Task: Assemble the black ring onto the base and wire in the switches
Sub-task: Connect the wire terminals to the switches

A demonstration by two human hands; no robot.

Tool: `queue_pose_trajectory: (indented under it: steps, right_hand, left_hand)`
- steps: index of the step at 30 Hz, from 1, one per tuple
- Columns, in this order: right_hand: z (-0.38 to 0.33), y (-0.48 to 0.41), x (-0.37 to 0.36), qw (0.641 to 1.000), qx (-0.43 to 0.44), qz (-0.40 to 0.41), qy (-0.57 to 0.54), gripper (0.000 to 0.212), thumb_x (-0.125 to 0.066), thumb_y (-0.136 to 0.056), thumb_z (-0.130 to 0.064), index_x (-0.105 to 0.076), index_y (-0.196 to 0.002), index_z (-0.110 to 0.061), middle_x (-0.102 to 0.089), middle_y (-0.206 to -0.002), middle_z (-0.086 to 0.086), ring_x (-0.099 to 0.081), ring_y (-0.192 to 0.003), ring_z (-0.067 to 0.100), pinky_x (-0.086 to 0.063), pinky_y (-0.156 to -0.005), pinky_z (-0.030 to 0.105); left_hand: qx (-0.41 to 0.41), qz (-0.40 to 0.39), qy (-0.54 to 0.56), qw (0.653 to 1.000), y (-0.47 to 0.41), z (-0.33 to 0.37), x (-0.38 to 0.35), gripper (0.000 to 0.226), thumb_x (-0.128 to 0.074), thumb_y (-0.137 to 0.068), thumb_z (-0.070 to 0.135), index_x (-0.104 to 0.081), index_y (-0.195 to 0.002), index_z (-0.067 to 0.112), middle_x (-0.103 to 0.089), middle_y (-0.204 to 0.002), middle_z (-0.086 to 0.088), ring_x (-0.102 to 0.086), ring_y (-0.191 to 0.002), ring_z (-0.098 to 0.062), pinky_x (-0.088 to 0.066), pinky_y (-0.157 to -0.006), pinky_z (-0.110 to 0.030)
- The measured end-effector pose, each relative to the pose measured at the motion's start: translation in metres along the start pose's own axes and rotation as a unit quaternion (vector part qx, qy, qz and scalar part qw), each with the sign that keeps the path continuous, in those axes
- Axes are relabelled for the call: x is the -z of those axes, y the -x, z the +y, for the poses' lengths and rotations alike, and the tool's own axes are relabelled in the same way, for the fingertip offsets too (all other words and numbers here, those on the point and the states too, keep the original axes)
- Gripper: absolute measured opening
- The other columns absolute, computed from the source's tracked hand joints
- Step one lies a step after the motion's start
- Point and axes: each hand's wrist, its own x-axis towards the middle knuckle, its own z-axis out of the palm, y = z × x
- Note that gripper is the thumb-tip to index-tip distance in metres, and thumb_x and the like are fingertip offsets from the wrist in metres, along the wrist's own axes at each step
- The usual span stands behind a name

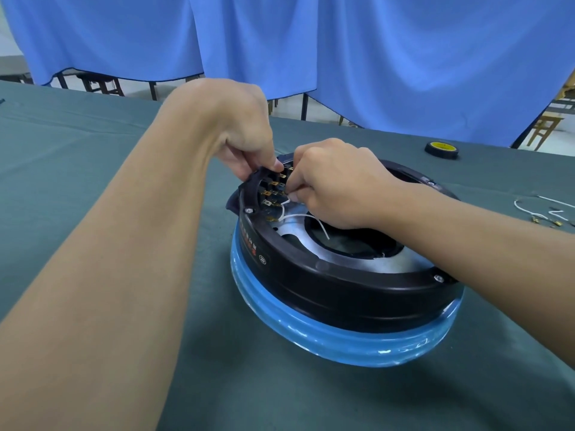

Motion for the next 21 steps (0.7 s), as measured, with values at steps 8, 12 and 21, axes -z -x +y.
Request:
queue_pose_trajectory:
  steps: [8,12,21]
  right_hand:
    - [-0.0059,-0.0003,0.0015,0.999,-0.029,-0.003,-0.016,0.01,-0.053,-0.083,-0.014,-0.061,-0.084,-0.021,-0.056,-0.094,0.004,-0.054,-0.091,0.033,-0.028,-0.057,0.028]
    - [-0.0078,0.0,0.0034,0.999,-0.041,-0.012,-0.034,0.021,-0.053,-0.079,-0.014,-0.066,-0.095,-0.017,-0.06,-0.091,0.009,-0.055,-0.088,0.036,-0.043,-0.066,0.034]
    - [-0.0044,-0.0017,0.0015,0.997,-0.053,-0.008,-0.059,0.016,-0.059,-0.083,-0.016,-0.07,-0.092,-0.023,-0.064,-0.094,0.008,-0.058,-0.09,0.034,-0.049,-0.071,0.037]
  left_hand:
    - [0.003,-0.003,-0.003,1.0,0.0017,0.0012,0.0003,0.02,-0.078,-0.079,0.009,-0.075,-0.094,-0.004,-0.076,-0.077,-0.015,-0.075,-0.076,-0.029,-0.059,-0.086,-0.041]
    - [0.007,-0.01,-0.004,1.0,0.0017,0.0015,0.0004,0.019,-0.08,-0.079,0.009,-0.075,-0.093,-0.002,-0.076,-0.078,-0.015,-0.075,-0.077,-0.029,-0.058,-0.088,-0.04]
    - [0.006,-0.006,-0.006,1.0,0.0019,0.0029,0.0014,0.02,-0.08,-0.078,0.009,-0.075,-0.093,-0.002,-0.075,-0.077,-0.017,-0.075,-0.076,-0.03,-0.058,-0.088,-0.041]
